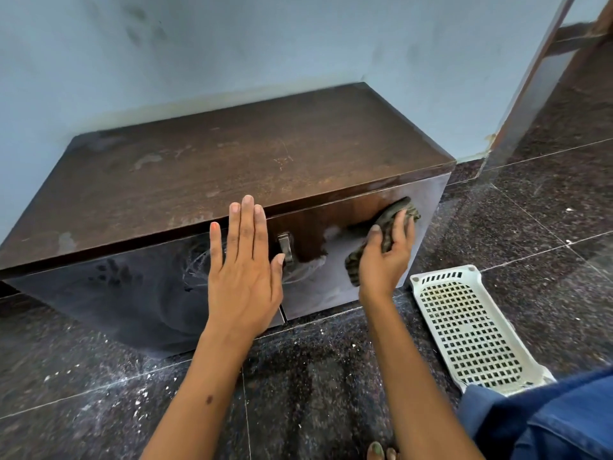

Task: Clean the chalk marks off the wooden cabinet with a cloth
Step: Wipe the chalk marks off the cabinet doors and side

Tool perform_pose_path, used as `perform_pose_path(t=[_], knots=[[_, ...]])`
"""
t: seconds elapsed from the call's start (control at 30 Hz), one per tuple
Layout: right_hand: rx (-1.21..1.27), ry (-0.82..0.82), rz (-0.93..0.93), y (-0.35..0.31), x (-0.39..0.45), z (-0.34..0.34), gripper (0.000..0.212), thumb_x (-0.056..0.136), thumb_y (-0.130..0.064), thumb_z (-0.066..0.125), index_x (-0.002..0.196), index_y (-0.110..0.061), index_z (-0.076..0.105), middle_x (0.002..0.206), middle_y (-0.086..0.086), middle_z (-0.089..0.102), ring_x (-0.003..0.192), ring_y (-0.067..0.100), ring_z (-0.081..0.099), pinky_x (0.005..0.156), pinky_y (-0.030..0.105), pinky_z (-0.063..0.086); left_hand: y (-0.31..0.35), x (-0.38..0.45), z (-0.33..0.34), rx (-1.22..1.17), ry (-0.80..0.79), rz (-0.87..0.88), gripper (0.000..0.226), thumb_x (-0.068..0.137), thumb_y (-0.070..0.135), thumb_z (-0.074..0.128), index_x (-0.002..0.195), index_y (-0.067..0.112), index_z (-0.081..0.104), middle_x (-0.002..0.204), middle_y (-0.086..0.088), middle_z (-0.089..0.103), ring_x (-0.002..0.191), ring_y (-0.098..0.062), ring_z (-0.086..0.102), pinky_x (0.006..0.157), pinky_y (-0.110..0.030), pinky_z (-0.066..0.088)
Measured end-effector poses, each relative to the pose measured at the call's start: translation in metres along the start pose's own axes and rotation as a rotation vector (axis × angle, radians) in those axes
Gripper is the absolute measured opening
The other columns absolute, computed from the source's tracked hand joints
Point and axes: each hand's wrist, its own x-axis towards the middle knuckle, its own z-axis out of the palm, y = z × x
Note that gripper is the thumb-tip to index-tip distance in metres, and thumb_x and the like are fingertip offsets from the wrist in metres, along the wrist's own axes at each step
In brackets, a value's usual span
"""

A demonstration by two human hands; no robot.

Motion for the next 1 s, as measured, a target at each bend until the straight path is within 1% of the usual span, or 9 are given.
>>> perform_pose_path(t=[0.1,0.2,0.3,0.4,0.5,0.63,0.7,0.83,1.0], knots=[[-0.008,-0.015,0.003,-0.018,0.003,0.003,0.056,0.096,-0.017,0.051,0.147,-0.023,0.029,0.158,-0.001,0.012,0.142,0.013,0.020,0.110,0.024,0.028,0.002,0.000,0.000,0.006,-0.004,-0.004,0.066,0.096,0.034,0.029,0.149,-0.002,0.012,0.158,-0.018,0.007,0.147,-0.030,0.004,0.118,-0.049,0.005],[0.010,-0.114,-0.074,-0.033,-0.031,0.022,0.060,0.096,-0.018,0.049,0.143,-0.039,0.019,0.158,-0.010,-0.001,0.139,0.013,0.024,0.102,0.032,0.042,0.005,0.001,0.000,-0.006,-0.004,-0.013,0.067,0.096,0.035,0.029,0.149,-0.003,0.013,0.158,-0.019,0.007,0.147,-0.032,0.003,0.118,-0.048,0.004],[0.017,-0.231,-0.114,-0.025,-0.054,0.029,0.060,0.098,-0.022,0.046,0.146,-0.037,0.014,0.156,-0.019,-0.008,0.141,-0.001,0.002,0.115,0.029,0.020,0.004,0.001,0.001,-0.008,-0.003,-0.009,0.066,0.097,0.035,0.028,0.149,-0.003,0.013,0.158,-0.020,0.007,0.147,-0.032,0.003,0.118,-0.048,0.004],[0.029,-0.218,-0.080,-0.019,-0.033,0.019,0.060,0.099,-0.022,0.044,0.146,-0.039,0.012,0.156,-0.019,-0.010,0.141,-0.002,-0.001,0.116,0.031,0.013,0.002,0.000,0.000,-0.019,0.001,-0.001,0.065,0.097,0.035,0.027,0.149,-0.001,0.013,0.158,-0.018,0.008,0.147,-0.030,0.003,0.118,-0.048,0.002],[0.016,-0.125,0.038,-0.023,0.016,0.001,0.066,0.100,-0.021,0.042,0.151,-0.028,0.000,0.157,-0.006,-0.016,0.145,0.014,-0.006,0.117,0.035,0.010,0.000,0.001,-0.002,-0.024,0.009,0.005,0.065,0.097,0.036,0.024,0.149,-0.001,0.014,0.158,-0.017,0.010,0.147,-0.029,0.005,0.118,-0.047,0.000],[0.002,-0.056,0.055,-0.028,0.035,-0.008,0.064,0.100,-0.018,0.042,0.151,-0.023,0.005,0.158,-0.002,-0.011,0.146,0.017,-0.003,0.119,0.040,0.013,0.002,0.001,-0.003,-0.031,-0.001,0.001,0.066,0.096,0.037,0.024,0.149,-0.002,0.015,0.158,-0.018,0.010,0.146,-0.031,0.006,0.118,-0.048,0.001],[-0.022,-0.102,-0.023,-0.033,0.004,0.009,0.065,0.100,-0.020,0.041,0.150,-0.025,0.002,0.157,-0.007,-0.015,0.145,0.015,-0.004,0.118,0.041,0.011,0.005,0.002,-0.002,-0.032,-0.003,-0.012,0.067,0.096,0.037,0.024,0.149,-0.003,0.015,0.157,-0.020,0.010,0.146,-0.032,0.006,0.118,-0.049,0.003],[-0.011,-0.325,-0.076,-0.034,-0.056,0.030,0.062,0.102,-0.026,0.036,0.149,-0.031,-0.003,0.154,-0.015,-0.021,0.141,0.000,-0.013,0.119,0.032,0.004,0.005,0.001,0.002,-0.032,0.004,-0.017,0.066,0.097,0.036,0.025,0.149,-0.003,0.014,0.157,-0.020,0.009,0.146,-0.031,0.004,0.118,-0.049,0.003],[-0.022,-0.184,-0.039,-0.037,0.008,0.010,0.068,0.100,-0.019,0.040,0.150,-0.027,-0.005,0.155,-0.009,-0.022,0.145,0.015,-0.009,0.119,0.038,0.008,0.003,0.001,0.002,-0.057,0.013,-0.018,0.065,0.097,0.036,0.024,0.150,0.000,0.013,0.158,-0.016,0.009,0.147,-0.029,0.003,0.118,-0.048,0.000]])
